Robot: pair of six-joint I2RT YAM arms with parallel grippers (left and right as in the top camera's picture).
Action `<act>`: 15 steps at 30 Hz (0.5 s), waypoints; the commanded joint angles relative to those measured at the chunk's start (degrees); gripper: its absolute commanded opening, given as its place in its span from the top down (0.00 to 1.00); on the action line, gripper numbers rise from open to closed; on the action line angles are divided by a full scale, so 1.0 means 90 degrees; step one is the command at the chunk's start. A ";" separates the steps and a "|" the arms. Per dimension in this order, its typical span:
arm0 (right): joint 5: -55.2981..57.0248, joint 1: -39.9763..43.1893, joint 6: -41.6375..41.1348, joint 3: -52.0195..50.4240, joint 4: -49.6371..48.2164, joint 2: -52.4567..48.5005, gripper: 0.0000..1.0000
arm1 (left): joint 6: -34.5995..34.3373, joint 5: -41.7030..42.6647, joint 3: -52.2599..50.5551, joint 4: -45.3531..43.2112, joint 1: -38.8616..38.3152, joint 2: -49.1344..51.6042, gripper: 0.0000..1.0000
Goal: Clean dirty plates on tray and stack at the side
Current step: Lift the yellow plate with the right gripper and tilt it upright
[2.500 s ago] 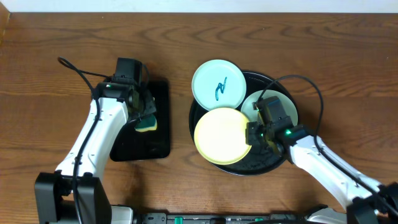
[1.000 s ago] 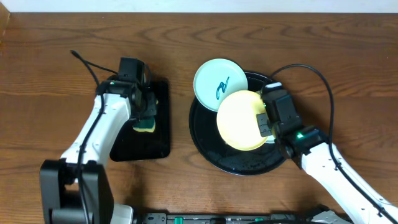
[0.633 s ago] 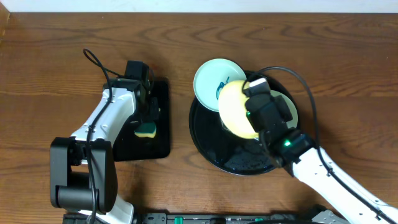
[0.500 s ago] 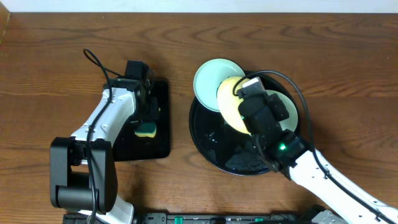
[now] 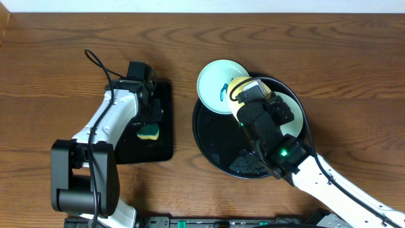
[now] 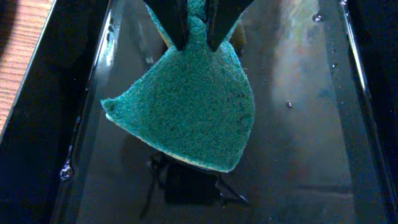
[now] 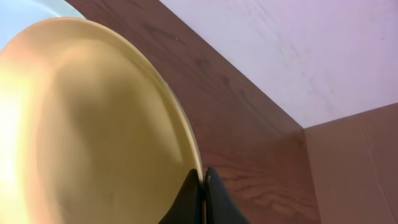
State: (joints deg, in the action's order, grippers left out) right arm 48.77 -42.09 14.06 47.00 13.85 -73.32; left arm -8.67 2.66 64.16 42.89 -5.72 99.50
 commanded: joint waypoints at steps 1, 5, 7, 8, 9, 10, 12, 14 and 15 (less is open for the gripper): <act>0.0194 0.0083 -0.0597 0.0160 0.0002 0.0104 0.99 | 0.0126 -0.0058 -0.0027 -0.0017 0.0032 0.0022 0.92; -0.0015 0.0505 -0.1651 0.0160 0.0117 0.0104 0.99 | 0.0126 -0.0066 -0.0029 -0.0177 0.0032 0.0022 0.89; -0.0500 0.0811 -0.2108 0.0160 0.0153 0.0112 0.99 | 0.0126 -0.0155 -0.0029 -0.0284 0.0032 0.0022 0.77; -0.0748 0.0945 -0.2268 0.0160 0.0168 0.0112 0.99 | 0.0124 -0.0260 -0.0029 -0.0311 0.0032 0.0022 0.71; -0.1098 0.1120 -0.2450 0.0160 0.0189 0.0112 0.96 | 0.0124 -0.0381 -0.0029 -0.0328 0.0032 0.0022 0.66; -0.1494 0.1307 -0.2586 0.0160 0.0211 0.0112 0.91 | 0.0124 -0.0510 -0.0029 -0.0342 0.0032 0.0022 0.62; -0.2164 0.1617 -0.2742 0.0160 0.0260 0.0112 0.83 | 0.0124 -0.0597 -0.0029 -0.0342 0.0032 0.0022 0.50; -0.2628 0.1877 -0.2834 0.0160 0.0306 0.0112 0.84 | 0.0126 -0.0588 -0.0029 -0.0342 0.0032 0.0022 0.50; -0.2761 0.2028 -0.2968 0.0160 0.0352 0.0112 0.86 | 0.0124 -0.0588 -0.0029 -0.0342 0.0032 0.0024 0.49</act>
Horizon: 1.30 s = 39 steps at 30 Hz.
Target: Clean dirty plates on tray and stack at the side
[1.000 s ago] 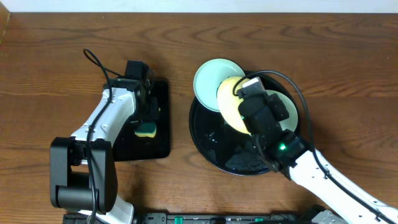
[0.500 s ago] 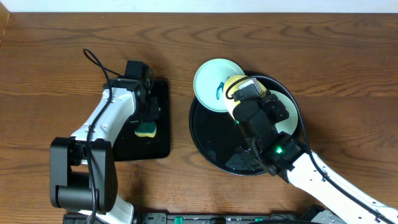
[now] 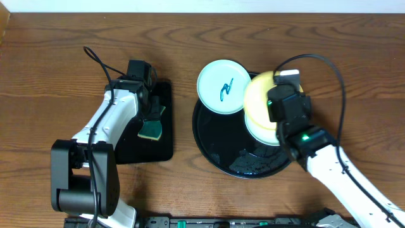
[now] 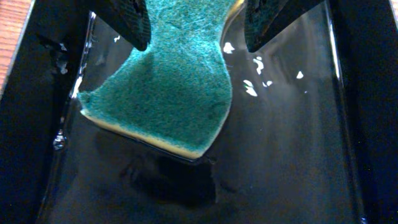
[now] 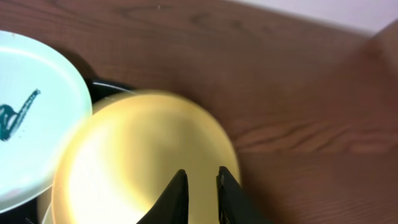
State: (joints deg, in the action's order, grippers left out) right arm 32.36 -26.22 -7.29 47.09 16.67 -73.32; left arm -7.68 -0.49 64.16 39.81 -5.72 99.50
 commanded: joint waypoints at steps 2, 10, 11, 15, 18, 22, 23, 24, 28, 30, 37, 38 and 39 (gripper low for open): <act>-0.0988 0.0685 -0.1078 0.0151 0.0197 0.0124 0.91 | -0.0010 -0.0231 -0.0029 -0.0002 0.0032 0.0024 0.49; -0.2016 0.2135 -0.1260 0.0151 0.0396 0.0151 0.82 | -0.0007 0.0058 -0.0034 -0.0007 0.0027 0.0204 0.46; -0.2030 0.2251 -0.1258 0.0151 0.0444 0.0151 0.82 | -0.0007 0.0058 -0.0034 -0.0005 0.0027 0.0243 0.45; -0.2271 0.2730 -0.1239 0.0151 0.0687 0.0146 0.84 | -0.0005 0.0134 -0.0034 0.0002 0.0027 0.0430 0.46; -0.3101 0.3019 -0.0750 0.0148 0.0967 0.0146 0.81 | -0.0007 0.0172 -0.0034 -0.0002 0.0027 0.0469 0.46; -0.3657 0.3050 -0.0491 0.0148 0.1387 0.0143 0.77 | -0.0007 0.0172 -0.0034 -0.0002 0.0027 0.0469 0.46; -0.3774 0.3045 -0.0491 0.0146 0.1506 0.0138 0.77 | -0.0007 0.0172 -0.0034 -0.0005 0.0027 0.0469 0.46; -0.3827 0.3043 -0.0491 0.0146 0.1581 0.0134 0.77 | -0.0007 0.0172 -0.0034 -0.0005 0.0027 0.0469 0.46; -0.3842 0.3043 -0.0498 0.0138 0.1923 0.0104 0.75 | -0.0007 0.0172 -0.0034 -0.0002 0.0027 0.0469 0.46; -0.3842 0.3045 -0.0539 0.0121 0.2084 0.0104 0.71 | -0.0007 0.0172 -0.0034 -0.0005 0.0027 0.0469 0.46; -0.3954 0.3033 -0.0544 0.0107 0.2305 0.0104 0.69 | -0.0007 0.0172 -0.0034 -0.0002 0.0027 0.0469 0.45; -0.3993 0.3033 -0.0546 0.0107 0.2327 0.0102 0.69 | -0.0007 0.0172 -0.0034 -0.0002 0.0027 0.0469 0.46; -0.4012 0.3033 -0.0546 0.0107 0.2353 0.0102 0.69 | -0.0007 0.0172 -0.0034 -0.0002 0.0027 0.0469 0.45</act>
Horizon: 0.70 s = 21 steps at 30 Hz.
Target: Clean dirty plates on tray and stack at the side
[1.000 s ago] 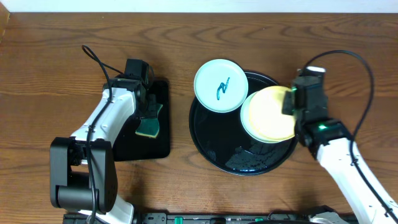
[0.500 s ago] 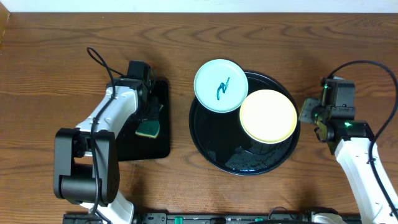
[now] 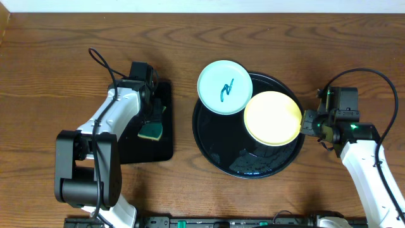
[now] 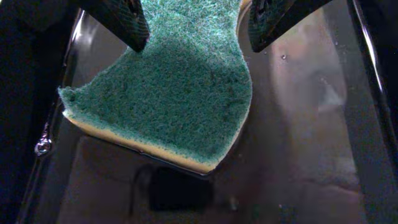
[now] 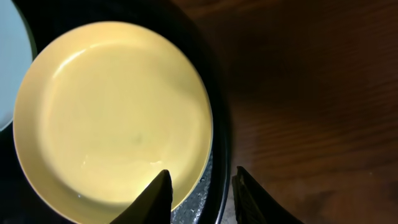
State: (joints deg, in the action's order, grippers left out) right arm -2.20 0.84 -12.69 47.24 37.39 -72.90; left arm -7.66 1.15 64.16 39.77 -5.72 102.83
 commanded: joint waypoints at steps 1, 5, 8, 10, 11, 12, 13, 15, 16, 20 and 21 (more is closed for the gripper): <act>-0.0172 0.0027 0.0053 0.0090 0.0087 0.0058 0.69 | -0.0010 -0.0010 -0.0034 0.0000 0.0027 0.0100 0.46; -0.0255 0.0027 -0.0143 0.0085 0.0172 0.0051 0.67 | -0.0010 -0.0010 -0.0034 0.0000 0.0027 0.0100 0.45; -0.0522 0.0024 -0.0231 0.0080 0.0221 0.0039 0.67 | -0.0010 -0.0010 -0.0034 0.0000 0.0027 0.0100 0.46; -0.0821 0.0000 -0.0306 0.0078 0.0277 -0.0039 0.67 | -0.0010 -0.0010 -0.0034 0.0002 0.0027 0.0100 0.45; -0.0908 -0.0017 -0.0376 0.0078 0.0304 -0.0073 0.67 | -0.0010 -0.0010 -0.0034 0.0002 0.0027 0.0102 0.45; -0.1035 -0.0036 -0.0432 0.0078 0.0313 -0.0117 0.67 | -0.0010 -0.0010 -0.0034 0.0000 0.0027 0.0100 0.46; -0.1226 -0.0068 -0.0495 0.0078 0.0325 -0.0175 0.68 | -0.0010 -0.0010 -0.0034 0.0000 0.0027 0.0100 0.46; -0.1605 -0.0131 -0.0678 0.0078 0.0357 -0.0287 0.71 | -0.0010 -0.0010 -0.0034 0.0000 0.0027 0.0100 0.45; -0.1756 -0.0172 -0.0821 0.0078 0.0384 -0.0335 0.72 | -0.0010 -0.0010 -0.0034 0.0002 0.0027 0.0100 0.46; -0.2229 -0.0466 -0.1078 0.0078 0.0408 -0.0440 0.69 | -0.0010 -0.0010 -0.0034 0.0002 0.0027 0.0100 0.46; -0.2293 -0.0542 -0.0933 0.0078 0.0367 -0.0444 0.67 | -0.0010 -0.0010 -0.0034 0.0002 0.0027 0.0100 0.45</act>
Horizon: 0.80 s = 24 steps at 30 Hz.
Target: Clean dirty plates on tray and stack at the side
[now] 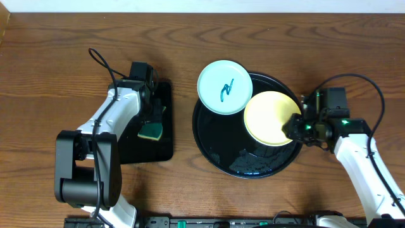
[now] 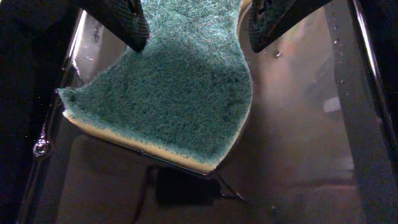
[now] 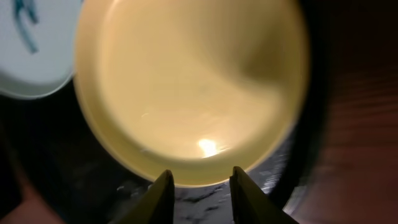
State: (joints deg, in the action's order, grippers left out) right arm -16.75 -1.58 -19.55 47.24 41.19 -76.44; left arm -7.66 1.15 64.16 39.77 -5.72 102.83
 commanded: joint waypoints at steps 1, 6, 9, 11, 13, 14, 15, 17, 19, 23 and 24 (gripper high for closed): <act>-0.0697 -0.0517 0.0430 0.0078 -0.0187 -0.0049 0.64 | -0.0010 -0.0010 -0.0034 0.0000 0.0027 0.0100 0.46; -0.0447 -0.1229 0.1642 0.0078 -0.0415 -0.0056 0.58 | -0.0010 -0.0010 -0.0034 0.0002 0.0027 0.0100 0.46; 0.0389 -0.1588 0.1659 0.0078 -0.0687 -0.0087 0.60 | -0.0010 -0.0010 -0.0034 0.0002 0.0027 0.0100 0.45; 0.0869 -0.1843 0.1659 0.0078 -0.1022 -0.0165 0.62 | -0.0010 -0.0010 -0.0034 0.0002 0.0027 0.0100 0.45; 0.1098 -0.2069 0.1659 0.0078 -0.1382 -0.0284 0.67 | -0.0010 -0.0010 -0.0034 0.0005 0.0027 0.0100 0.46; 0.1207 -0.2217 0.1661 0.0078 -0.1617 -0.0381 0.68 | -0.0010 -0.0010 -0.0034 0.0005 0.0027 0.0100 0.46; 0.1321 -0.2361 0.1661 0.0078 -0.1829 -0.0498 0.68 | -0.0010 -0.0010 -0.0034 0.0005 0.0027 0.0100 0.46; 0.1537 -0.2698 0.1659 0.0078 -0.2249 -0.0845 0.68 | -0.0010 -0.0010 -0.0034 0.0007 0.0027 0.0100 0.45; 0.1627 -0.2914 0.1656 0.0078 -0.2429 -0.1107 0.71 | -0.0010 -0.0010 -0.0034 0.0012 0.0027 0.0100 0.46; 0.2395 -0.3249 0.1132 0.0078 -0.2548 -0.1518 0.75 | -0.0010 -0.0010 -0.0034 0.0029 0.0027 0.0100 0.45; 0.2654 -0.3325 0.0981 0.0078 -0.2582 -0.1608 0.75 | -0.0010 -0.0010 -0.0034 0.0029 0.0027 0.0100 0.45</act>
State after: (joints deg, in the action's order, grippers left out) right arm -1.65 -29.43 -6.39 47.31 18.59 -88.79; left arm -7.66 1.17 64.16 39.83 -5.72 102.83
